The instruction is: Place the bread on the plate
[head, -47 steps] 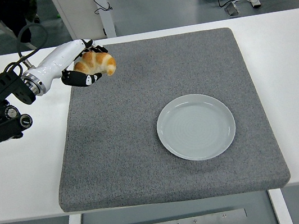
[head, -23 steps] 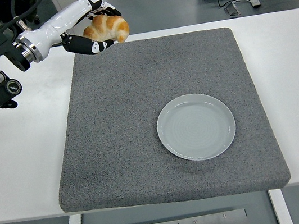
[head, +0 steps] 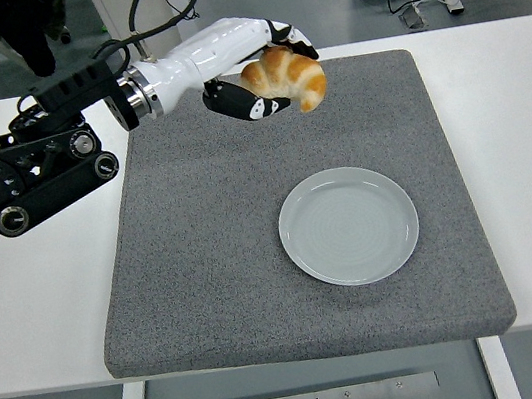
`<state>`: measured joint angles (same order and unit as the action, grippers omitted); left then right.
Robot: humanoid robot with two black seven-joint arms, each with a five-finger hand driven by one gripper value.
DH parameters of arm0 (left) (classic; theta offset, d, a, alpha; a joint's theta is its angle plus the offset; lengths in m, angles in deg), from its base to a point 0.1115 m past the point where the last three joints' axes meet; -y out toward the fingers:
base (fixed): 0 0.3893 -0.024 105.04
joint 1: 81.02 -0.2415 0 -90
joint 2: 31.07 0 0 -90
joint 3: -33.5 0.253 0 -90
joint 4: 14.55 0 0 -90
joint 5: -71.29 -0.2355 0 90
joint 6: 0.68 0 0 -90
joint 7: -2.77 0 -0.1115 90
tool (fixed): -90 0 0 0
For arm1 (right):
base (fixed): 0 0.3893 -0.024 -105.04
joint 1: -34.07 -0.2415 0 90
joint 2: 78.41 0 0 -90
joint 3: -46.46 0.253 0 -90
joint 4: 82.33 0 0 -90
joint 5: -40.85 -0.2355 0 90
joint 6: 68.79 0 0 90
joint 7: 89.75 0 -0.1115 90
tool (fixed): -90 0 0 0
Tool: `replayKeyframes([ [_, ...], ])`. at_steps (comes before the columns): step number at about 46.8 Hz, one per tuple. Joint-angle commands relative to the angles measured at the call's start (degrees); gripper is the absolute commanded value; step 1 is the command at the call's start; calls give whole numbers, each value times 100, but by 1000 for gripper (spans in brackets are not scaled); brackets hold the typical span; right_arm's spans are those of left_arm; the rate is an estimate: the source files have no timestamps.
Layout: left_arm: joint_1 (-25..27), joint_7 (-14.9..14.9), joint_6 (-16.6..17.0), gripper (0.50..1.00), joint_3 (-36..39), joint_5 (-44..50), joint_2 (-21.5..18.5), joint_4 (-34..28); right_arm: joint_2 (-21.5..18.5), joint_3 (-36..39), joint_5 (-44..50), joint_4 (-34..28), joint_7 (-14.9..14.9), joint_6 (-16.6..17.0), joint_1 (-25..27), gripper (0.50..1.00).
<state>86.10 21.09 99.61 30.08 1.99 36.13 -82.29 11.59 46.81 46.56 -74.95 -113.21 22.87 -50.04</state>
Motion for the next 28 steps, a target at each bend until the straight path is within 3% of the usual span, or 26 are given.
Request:
replayKeyframes([
  [1,23,5,0,642,-1,-110,188,-2,0,0,0,0,-1,2,0,1000],
  [15,-83,5,9,651,69,-172,724,7,0,0,0,0,-1,-7,0,1000],
  [28,-373,-3,9,660,87,-488,769,7,0,0,0,0,-1,-7,0,1000],
])
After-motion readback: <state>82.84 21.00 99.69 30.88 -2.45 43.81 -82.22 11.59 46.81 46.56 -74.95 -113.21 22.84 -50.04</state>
